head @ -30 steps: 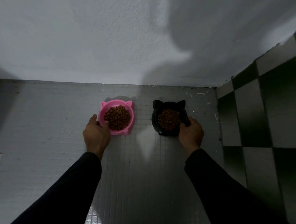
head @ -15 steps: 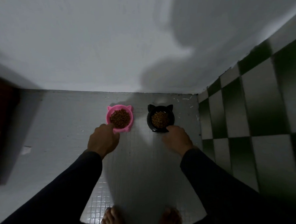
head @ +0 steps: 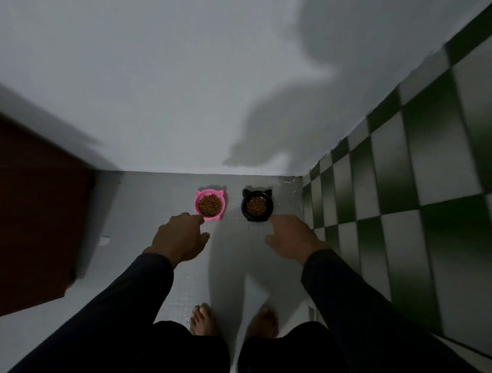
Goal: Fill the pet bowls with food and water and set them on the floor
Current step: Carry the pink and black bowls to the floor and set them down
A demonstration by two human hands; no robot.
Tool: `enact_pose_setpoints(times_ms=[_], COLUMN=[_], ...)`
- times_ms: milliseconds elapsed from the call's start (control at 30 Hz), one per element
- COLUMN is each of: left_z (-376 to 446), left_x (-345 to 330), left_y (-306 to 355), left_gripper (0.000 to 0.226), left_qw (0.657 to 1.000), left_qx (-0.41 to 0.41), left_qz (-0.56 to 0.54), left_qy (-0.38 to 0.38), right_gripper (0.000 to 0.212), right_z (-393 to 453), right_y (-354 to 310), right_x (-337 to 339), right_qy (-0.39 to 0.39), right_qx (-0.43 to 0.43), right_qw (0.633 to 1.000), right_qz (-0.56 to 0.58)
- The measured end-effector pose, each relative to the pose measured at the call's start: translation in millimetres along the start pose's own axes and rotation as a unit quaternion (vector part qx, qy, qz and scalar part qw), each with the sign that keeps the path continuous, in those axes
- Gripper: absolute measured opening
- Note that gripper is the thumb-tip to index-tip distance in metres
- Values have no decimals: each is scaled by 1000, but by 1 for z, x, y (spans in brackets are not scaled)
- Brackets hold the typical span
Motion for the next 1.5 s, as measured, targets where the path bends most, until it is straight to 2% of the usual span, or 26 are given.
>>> enact_pose_setpoints(times_ms=[333,567,700,800,933,1167,1333,1500], left_z=[-138,-201,-225,-238,-250,-276,-297,-330], left_x=[164,261,303,325,343,371,388,383], left_y=[40,64,80,91,102,119,138,159], left_gripper=[50,52,52,52,53,52,53,54], left_qw=[998,994,990,988,989,984,972,956], left_qx=[-20,-30,-41,-51,-59,-96,-161,-240], left_qz=[9,17,3,3,2,20,48,76], left_qy=[55,102,133,148,133,150,165,149], right_gripper=[41,24,37,38,39,41,41,29], right_z=[-152,-223,-252,-271,-295,-343,-389,-448], right_y=[-71,-99,-108,-113,-113,-115,-118,-118], right_x=[159,250,290,315,336,353,355,336], right_qy=[67,136,174,208,224,258,296,324], right_qx=[24,37,39,53,45,17,-23,-70], right_qw=[997,990,983,976,973,966,955,943], right_qz=[-7,-21,-38,-45,-39,-28,-3,27])
Point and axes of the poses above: each hand's wrist, its own z-axis towards the middle knuckle, its own x-axis out of the back of the hand, y = z × x, the point moved 9 cm from there along z, towards the middle knuckle, and after that the axes turned 3 degrees about y, right-handed, at the moved point
